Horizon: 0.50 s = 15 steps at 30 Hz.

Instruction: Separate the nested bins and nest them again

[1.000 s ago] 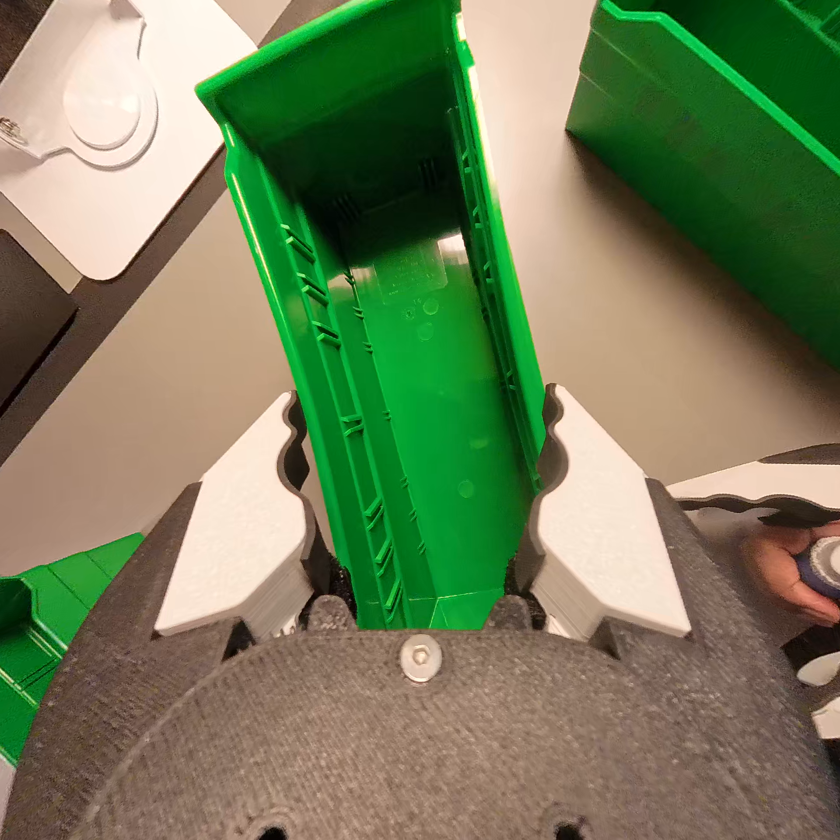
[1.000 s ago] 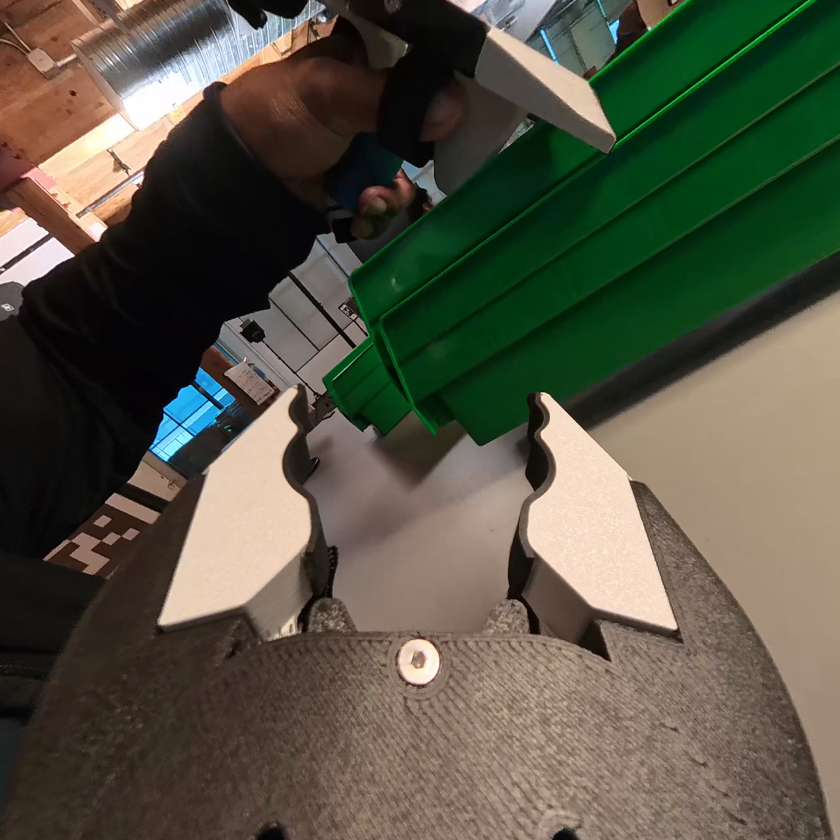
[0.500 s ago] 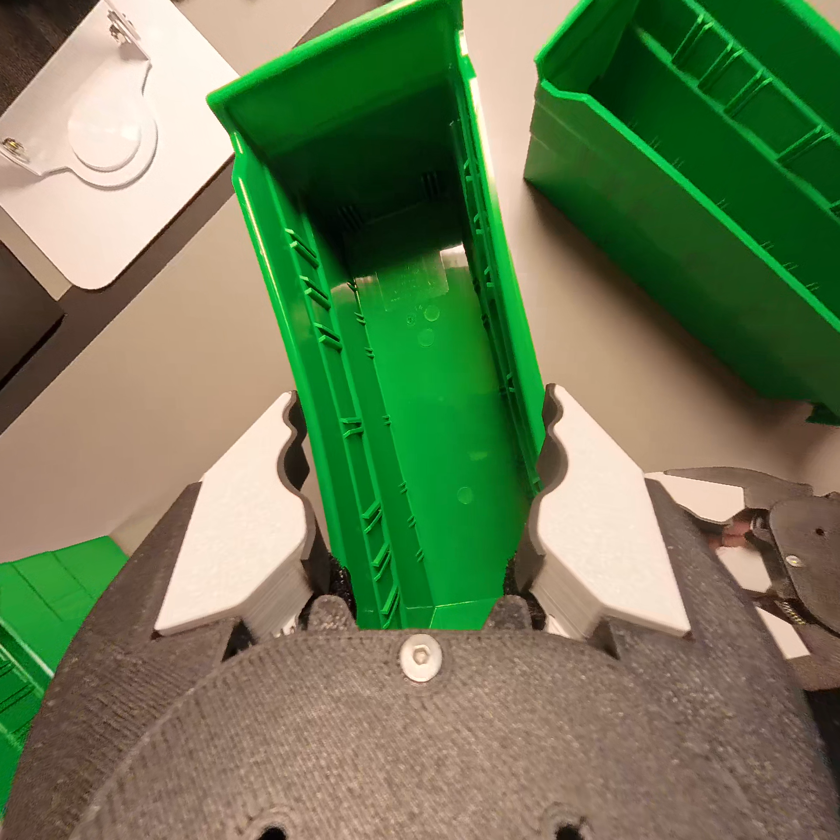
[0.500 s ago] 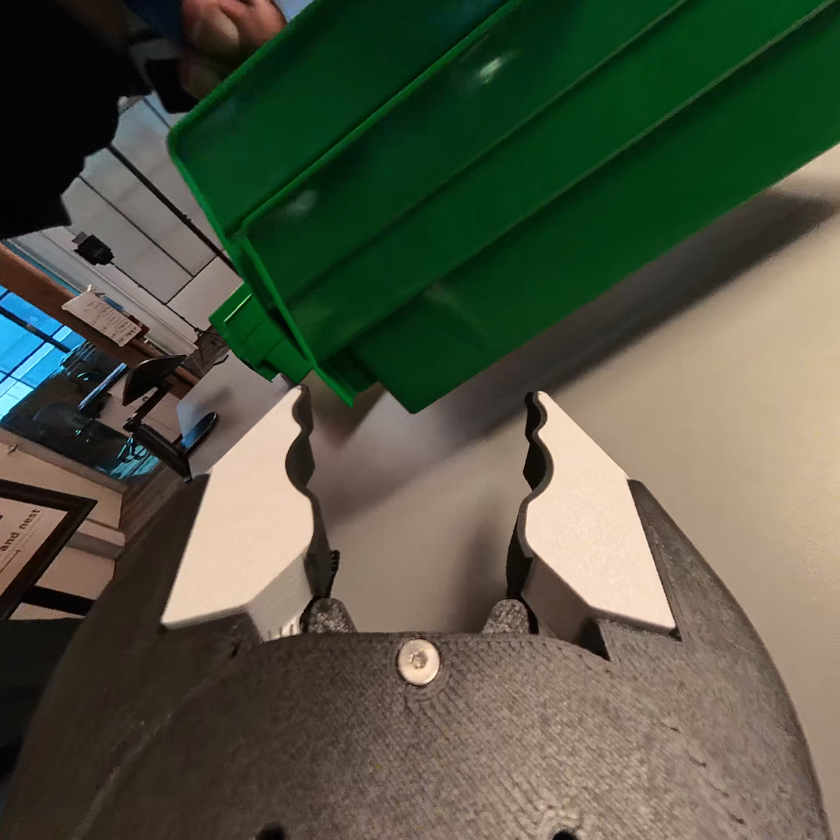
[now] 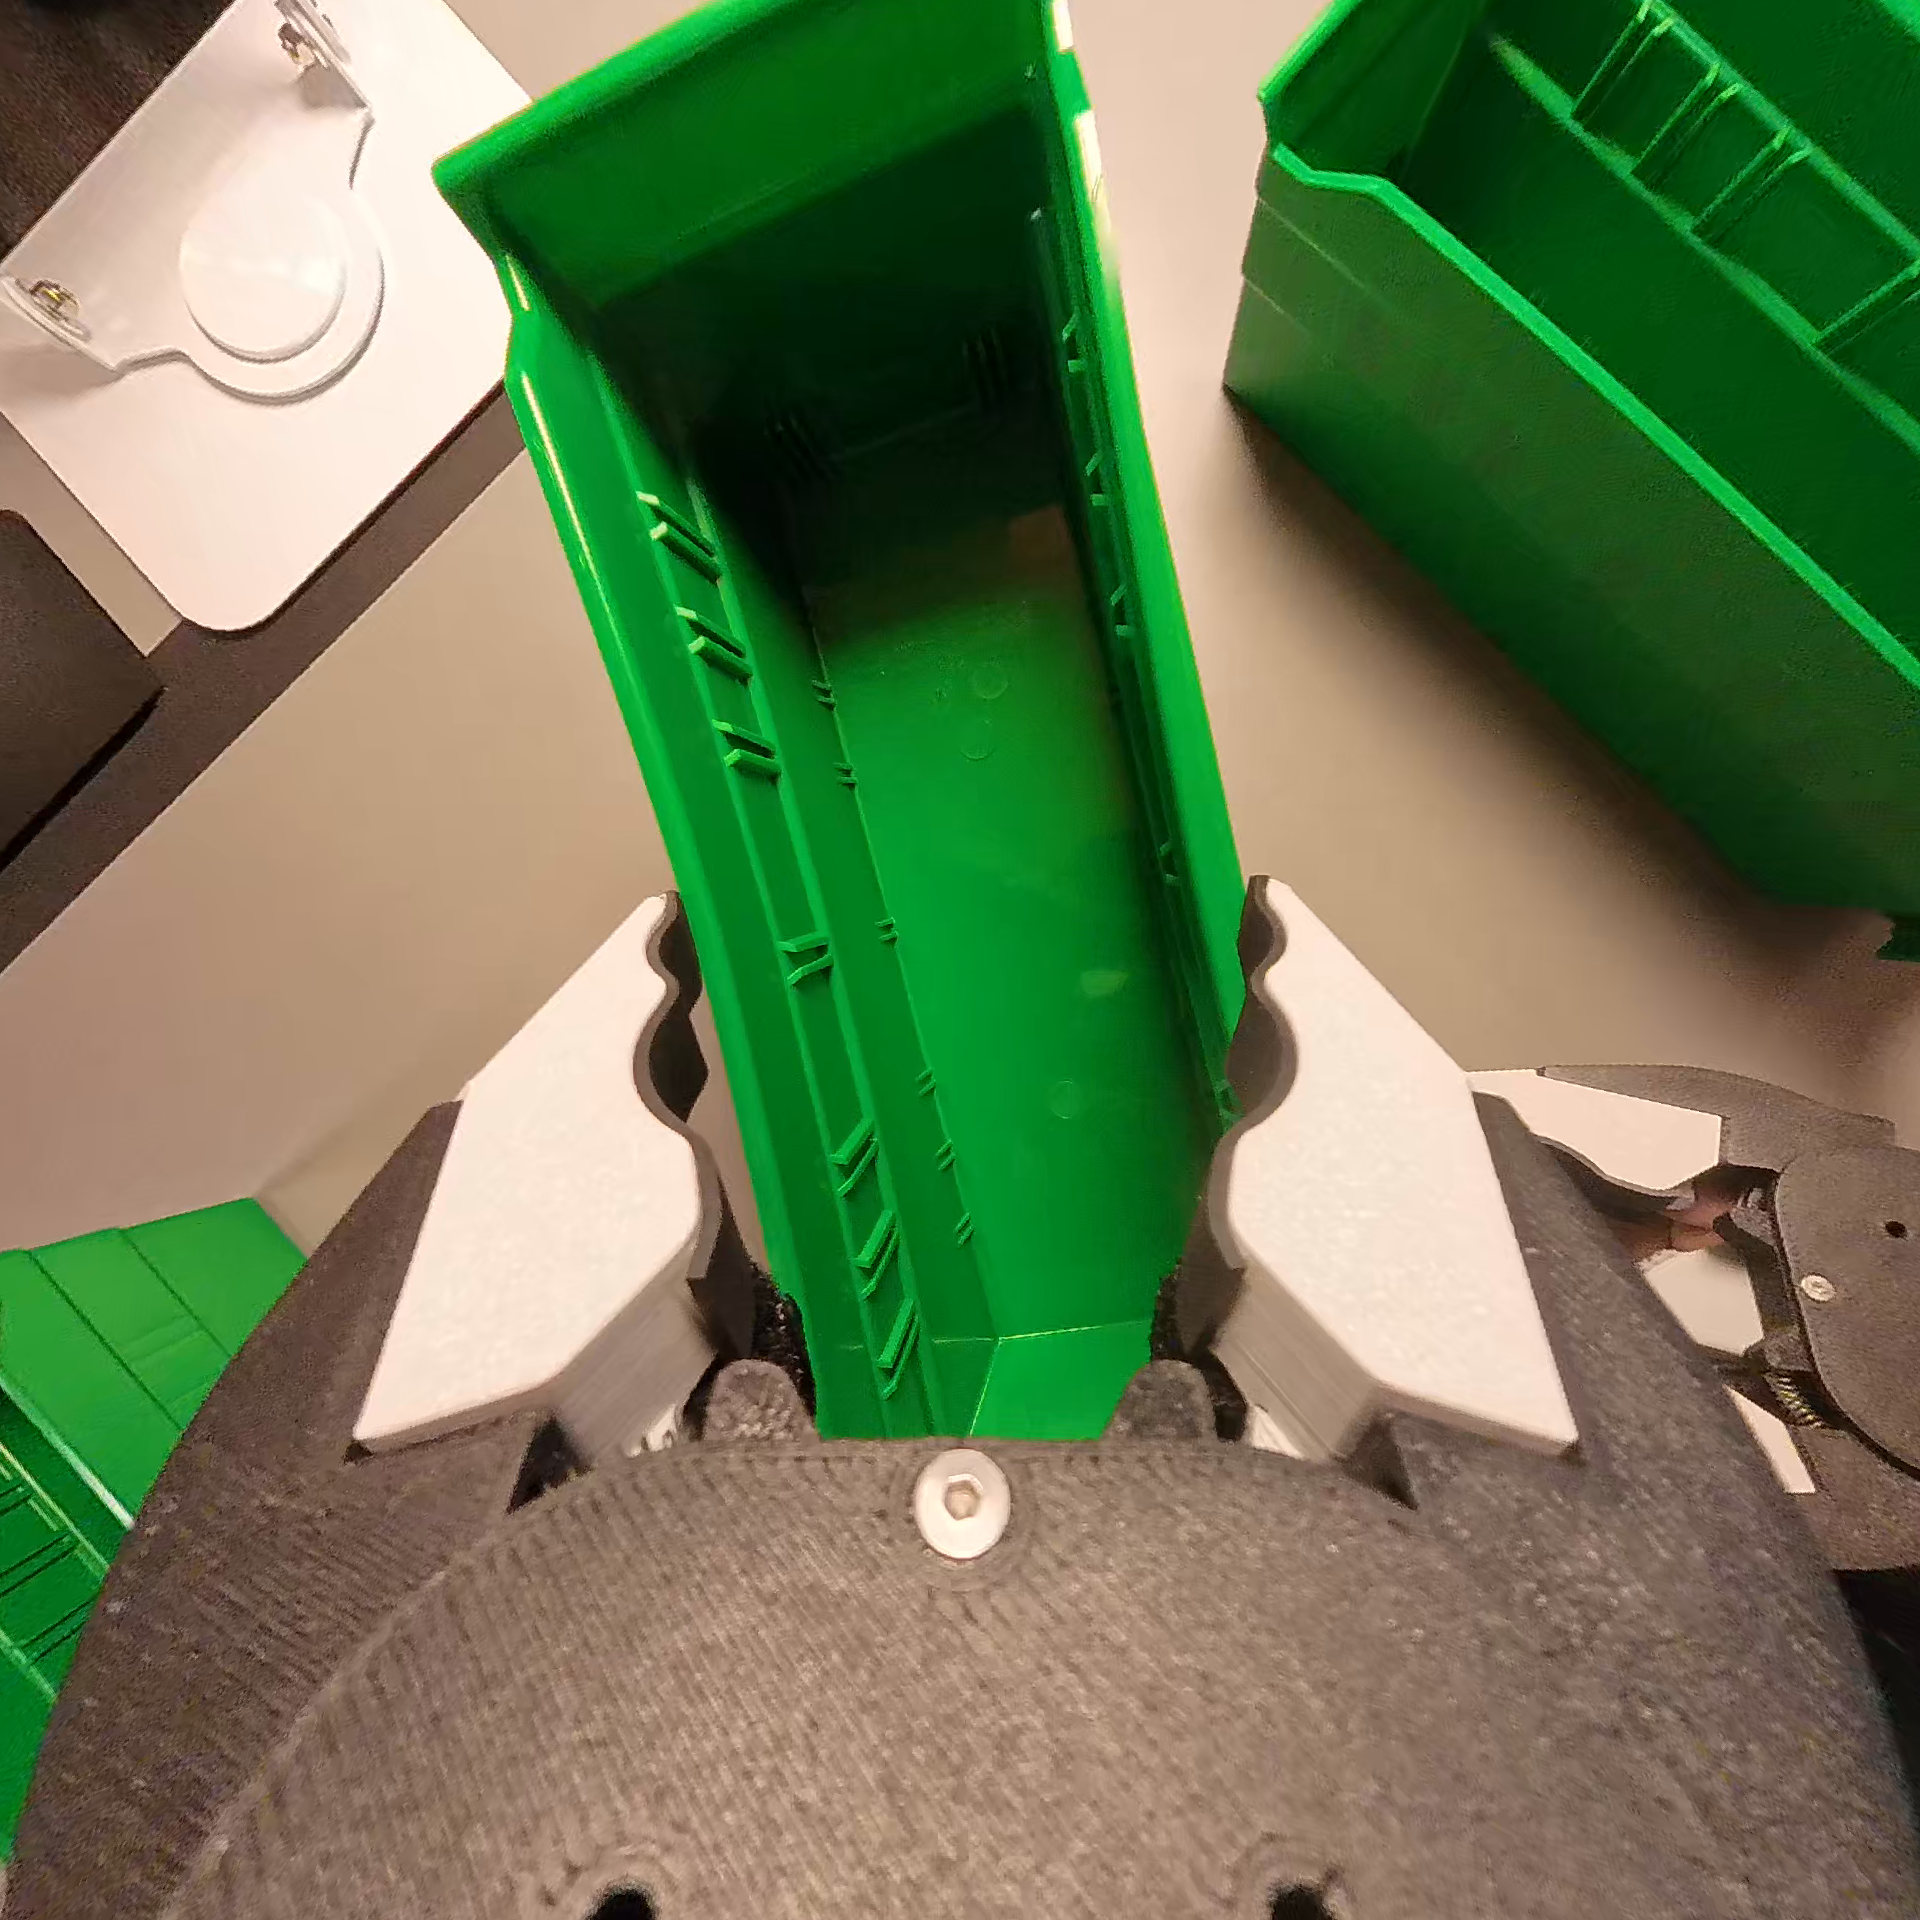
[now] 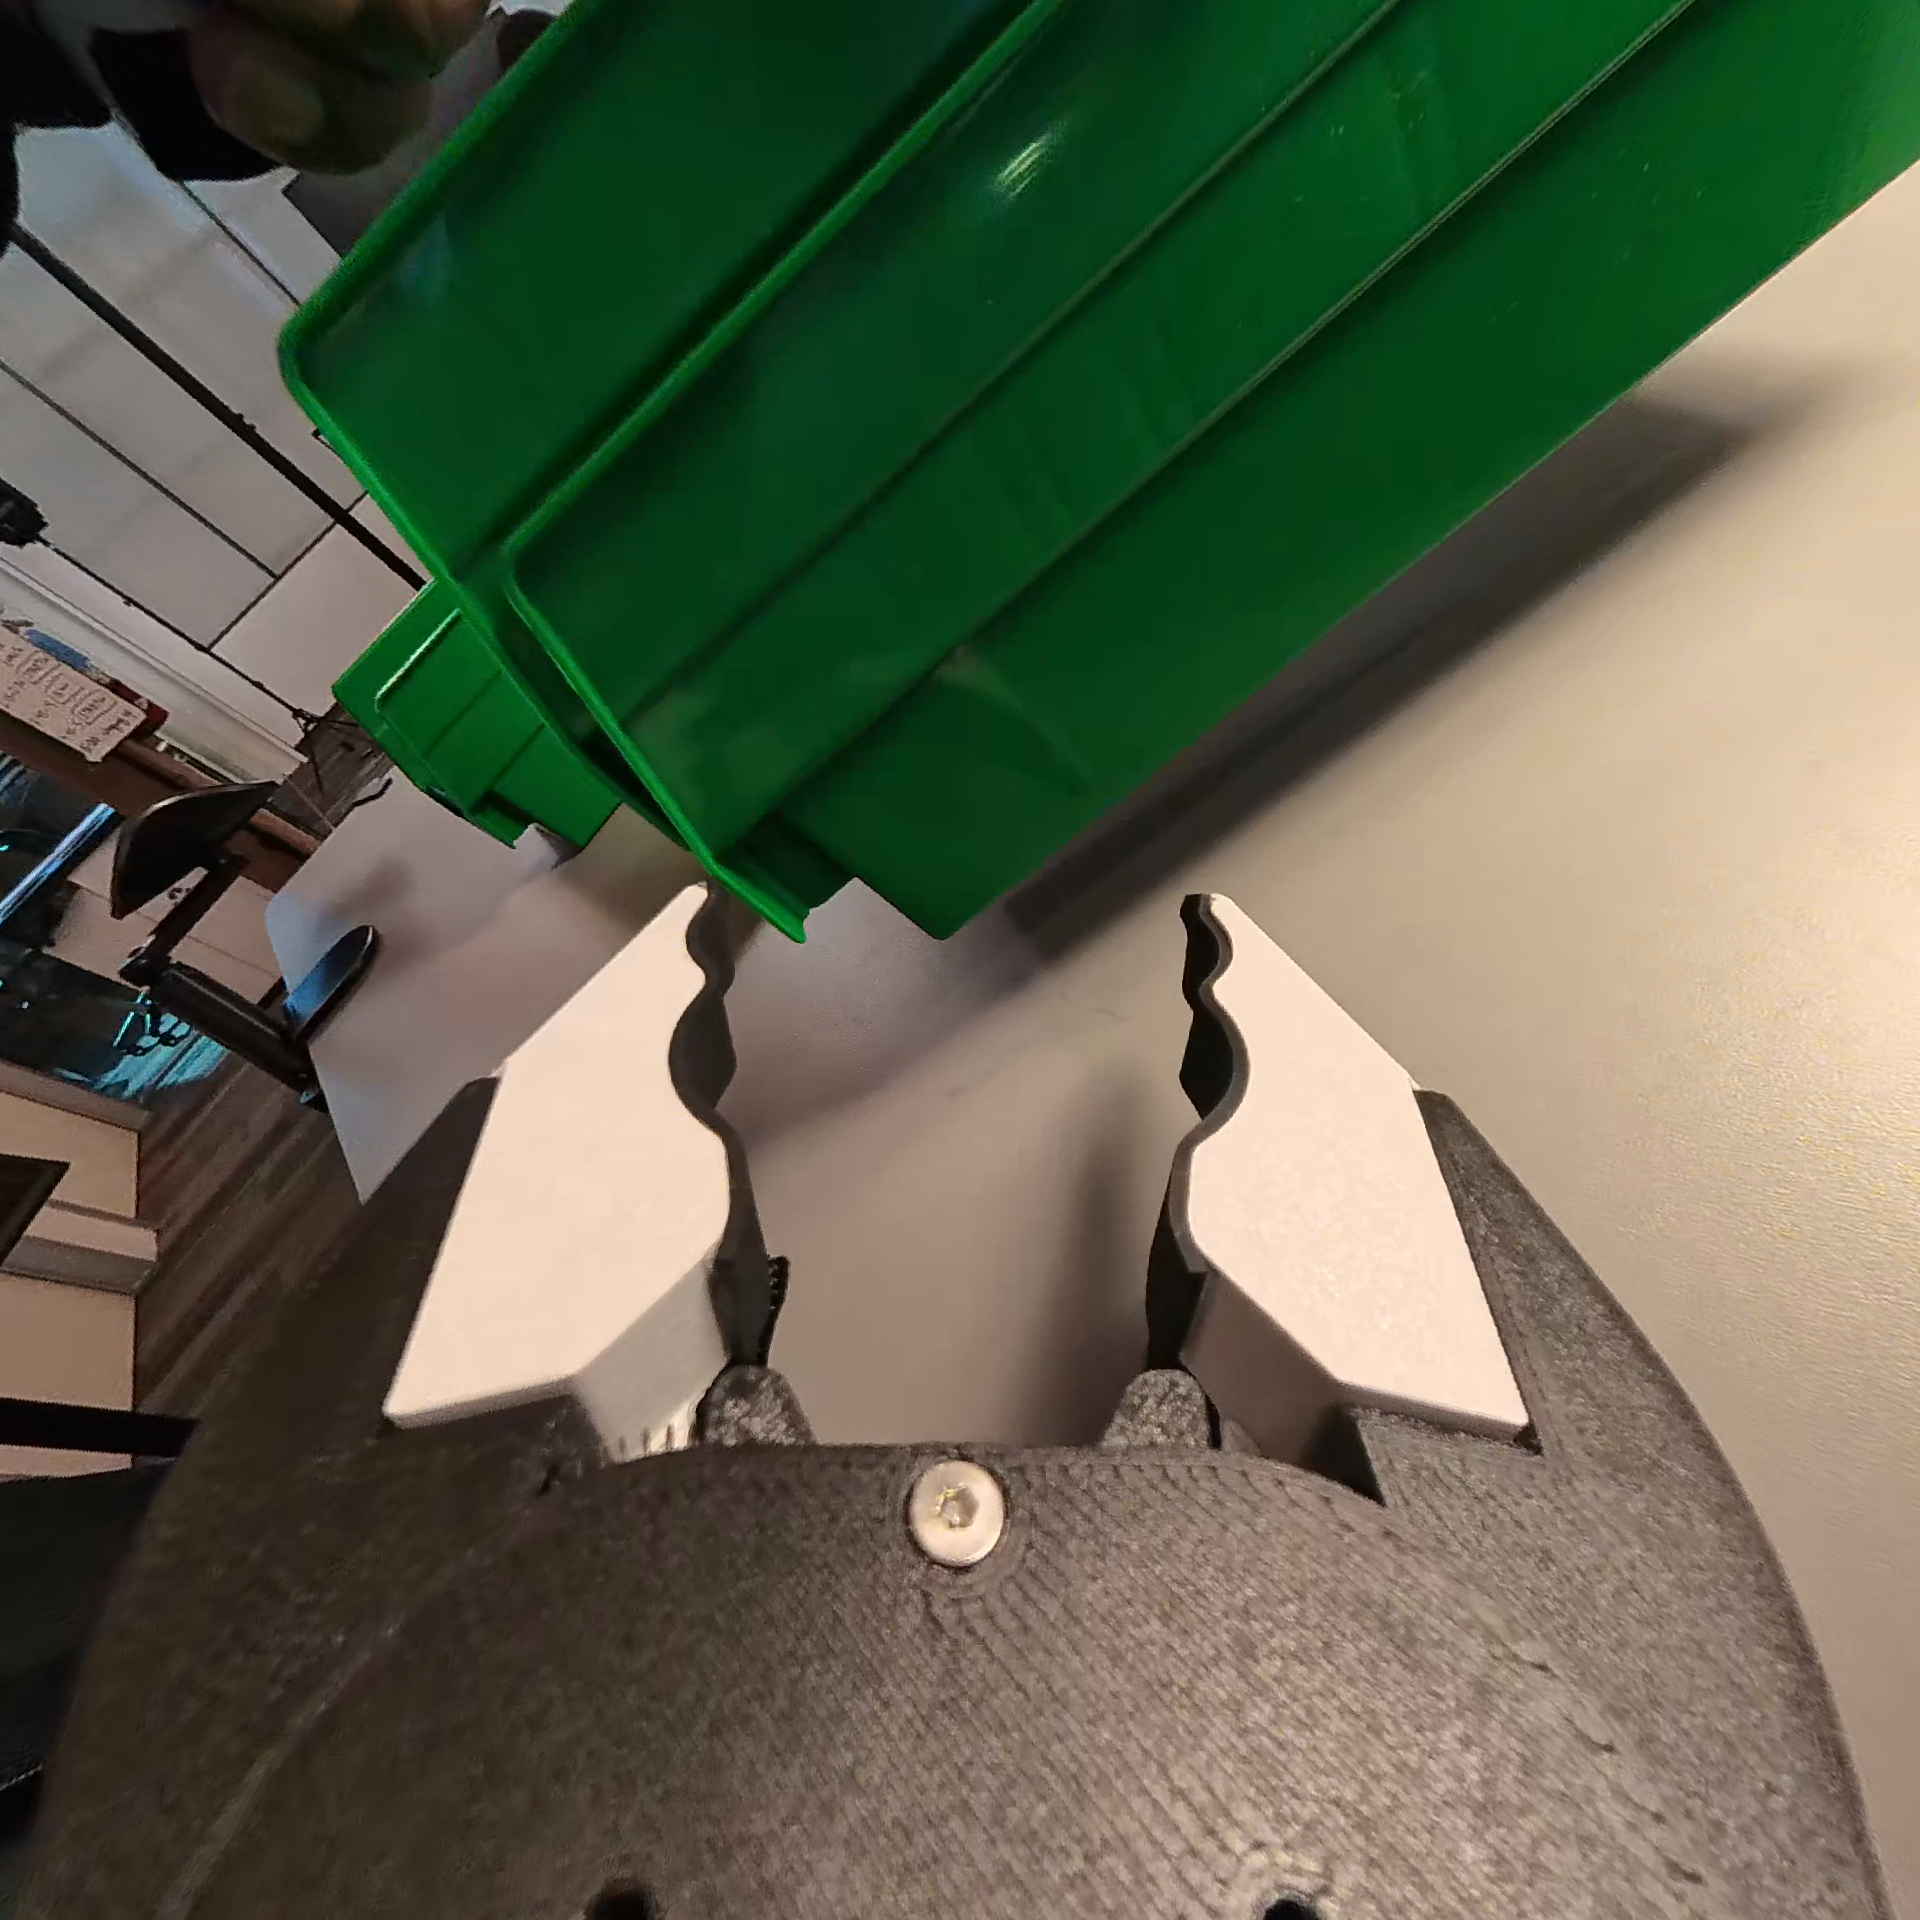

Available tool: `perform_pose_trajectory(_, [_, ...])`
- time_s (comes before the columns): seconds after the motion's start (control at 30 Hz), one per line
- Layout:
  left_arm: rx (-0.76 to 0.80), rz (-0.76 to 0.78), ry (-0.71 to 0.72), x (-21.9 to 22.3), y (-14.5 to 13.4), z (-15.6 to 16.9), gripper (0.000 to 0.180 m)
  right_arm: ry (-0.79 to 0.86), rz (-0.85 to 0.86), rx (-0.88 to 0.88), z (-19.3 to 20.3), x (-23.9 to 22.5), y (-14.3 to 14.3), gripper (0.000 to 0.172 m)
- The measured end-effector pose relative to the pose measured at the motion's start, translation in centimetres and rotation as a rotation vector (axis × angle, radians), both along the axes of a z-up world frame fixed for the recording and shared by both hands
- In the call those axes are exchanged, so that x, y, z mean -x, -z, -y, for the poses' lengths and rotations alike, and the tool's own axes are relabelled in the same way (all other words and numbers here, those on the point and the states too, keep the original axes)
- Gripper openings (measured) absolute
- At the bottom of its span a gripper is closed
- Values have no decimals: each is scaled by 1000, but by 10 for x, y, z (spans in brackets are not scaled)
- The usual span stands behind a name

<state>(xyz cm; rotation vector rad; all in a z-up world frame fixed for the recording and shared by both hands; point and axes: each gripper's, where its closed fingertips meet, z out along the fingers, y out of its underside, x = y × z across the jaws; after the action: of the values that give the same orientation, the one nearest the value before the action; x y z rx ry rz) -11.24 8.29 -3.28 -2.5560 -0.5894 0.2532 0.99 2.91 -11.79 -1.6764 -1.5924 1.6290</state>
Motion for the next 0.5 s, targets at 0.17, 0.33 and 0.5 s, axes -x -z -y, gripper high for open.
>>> perform_pose_trajectory(0.17, [-7,6,-7,1,1,1,103,-7,5,4,1,0,1,87])
perform_pose_trajectory(0.33, [-8,7,-9,2,0,4,103,-13,22,5,2,1,3,87])
perform_pose_trajectory(0.5, [-5,19,-14,5,3,5,102,-15,39,-1,2,1,6,83])
